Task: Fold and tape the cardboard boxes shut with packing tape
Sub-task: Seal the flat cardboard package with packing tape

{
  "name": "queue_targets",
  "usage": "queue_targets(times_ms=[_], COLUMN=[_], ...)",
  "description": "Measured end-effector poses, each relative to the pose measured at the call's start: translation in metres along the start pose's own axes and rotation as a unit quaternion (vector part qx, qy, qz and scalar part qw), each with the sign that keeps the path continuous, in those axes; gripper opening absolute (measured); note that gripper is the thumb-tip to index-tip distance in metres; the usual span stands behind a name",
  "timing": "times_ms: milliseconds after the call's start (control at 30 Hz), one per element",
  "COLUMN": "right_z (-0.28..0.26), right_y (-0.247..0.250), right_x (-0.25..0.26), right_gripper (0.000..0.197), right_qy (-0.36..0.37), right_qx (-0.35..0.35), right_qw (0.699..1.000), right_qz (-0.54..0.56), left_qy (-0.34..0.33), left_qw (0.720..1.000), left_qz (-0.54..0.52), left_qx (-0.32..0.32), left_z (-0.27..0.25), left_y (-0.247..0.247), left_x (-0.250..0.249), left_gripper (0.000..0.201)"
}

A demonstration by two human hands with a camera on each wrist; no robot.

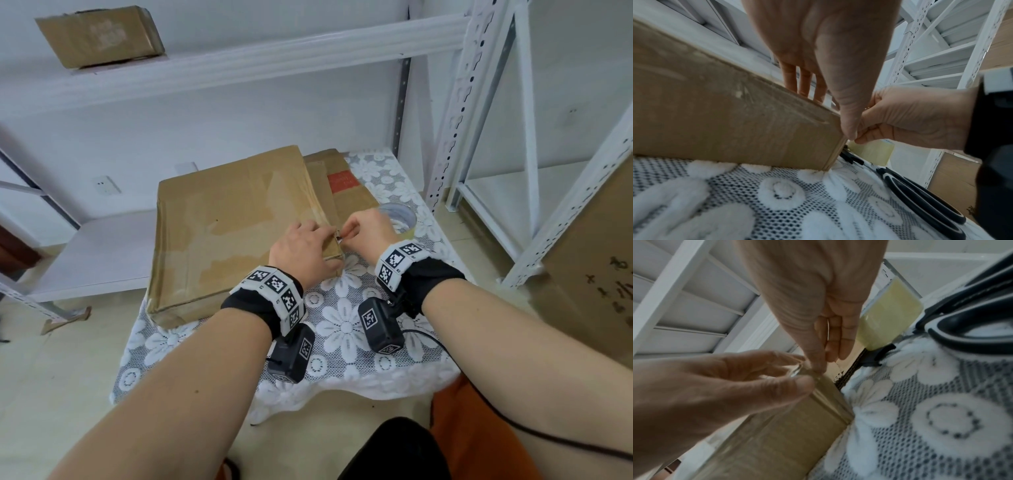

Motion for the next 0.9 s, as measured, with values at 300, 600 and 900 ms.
queue_targets(times_ms=[300, 600, 900], right_z=[0.003, -0.015, -0.013], right_y=[-0.004, 0.013, 0.014], right_x=[0.0, -0.004, -0.003], right_gripper=[0.015, 0.024, 0.012], right_qy=[-0.119, -0.124, -0.011], right_qx=[-0.033, 0.173, 0.143], right_qw=[0.986, 0.96, 0.987], right_qz=[0.115, 0.182, 0.067], left_qy=[0.008, 0.016, 0.008], left_qw=[0.999, 0.999, 0.999], left_qz=[-0.03, -0.03, -0.029], left_qx=[0.013, 0.013, 0.025], left_z=[0.0, 0.0, -0.002], left_y=[0.004, 0.005, 0.01], left_x=[0.0, 0.001, -0.001], left_gripper=[0.061, 0.068, 0.063])
Point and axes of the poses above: each hand's wrist, its own z-axis towards the middle knuckle, its own y-axis out of the back of the hand, x = y × z, the point moved 1 cm from there along z, towards the middle knuckle, and after that the axes turned 14 degrees about -y, right-handed, at the moved point
